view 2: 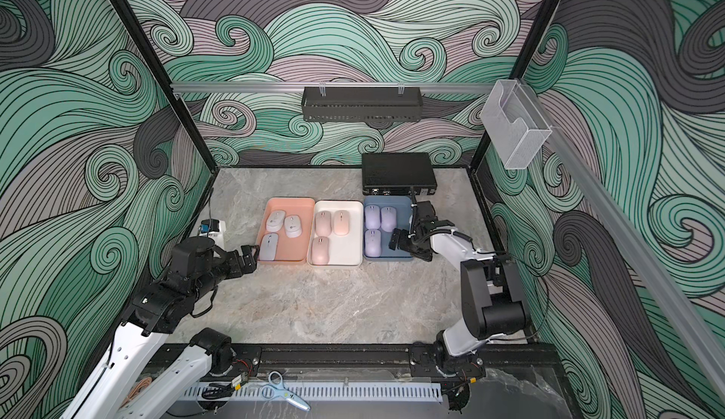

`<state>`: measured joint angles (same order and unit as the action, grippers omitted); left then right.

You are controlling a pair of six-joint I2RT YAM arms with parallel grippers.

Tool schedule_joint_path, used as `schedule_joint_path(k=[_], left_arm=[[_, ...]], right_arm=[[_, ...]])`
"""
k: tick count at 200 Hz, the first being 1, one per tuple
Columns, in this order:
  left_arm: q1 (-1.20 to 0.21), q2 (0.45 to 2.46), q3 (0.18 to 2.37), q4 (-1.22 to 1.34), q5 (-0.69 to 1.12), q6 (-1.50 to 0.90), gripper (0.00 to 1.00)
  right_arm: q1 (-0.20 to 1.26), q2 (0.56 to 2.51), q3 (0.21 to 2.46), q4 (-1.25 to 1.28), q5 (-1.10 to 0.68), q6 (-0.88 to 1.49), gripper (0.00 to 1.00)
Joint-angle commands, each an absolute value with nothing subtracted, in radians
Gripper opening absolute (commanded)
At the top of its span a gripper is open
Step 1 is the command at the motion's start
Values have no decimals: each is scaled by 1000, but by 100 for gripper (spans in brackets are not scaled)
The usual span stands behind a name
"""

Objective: Place the mice by color into the storage box
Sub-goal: Move the storage box to the center of the board, then reset both arms

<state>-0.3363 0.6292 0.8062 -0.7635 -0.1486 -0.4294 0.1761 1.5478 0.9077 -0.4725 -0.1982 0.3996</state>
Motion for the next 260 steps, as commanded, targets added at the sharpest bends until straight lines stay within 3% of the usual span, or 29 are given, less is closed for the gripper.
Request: schedule_joint_path(k=[1,65,94,125,148,174,201,243,260], left_arm=[[-338,655,861,-773,-151,-421,99],[-338,700,974,-845,-349,-459,99],[-338,683,912,-710,-412,-471,98],[-339,691,736,-445,-521,-451,98],[-337,732,585,-190,-625,-297,99],[-326,764,431,94,-658,-105,98],[-256,851,363,201,-615,-54,99],[-161,1115,261,609,-535,-23,99],[-147,1201,309,626,-482,28,99]], right_arm=[[180,1512,925,-495,-179,387,100],[184,1359,942,-556,-147,378,100],[206,1164,940,-495,-131,351,100],[265,1022,843,-307,52,294,100],[272,1048,830,-272,176,230,100],[265,1046,733,-79,181,69,100],[240,1061,595,170,113,-42,100],[204,1196,544,303,62,-87,100],[187,1223,524,349,62,-87,100]])
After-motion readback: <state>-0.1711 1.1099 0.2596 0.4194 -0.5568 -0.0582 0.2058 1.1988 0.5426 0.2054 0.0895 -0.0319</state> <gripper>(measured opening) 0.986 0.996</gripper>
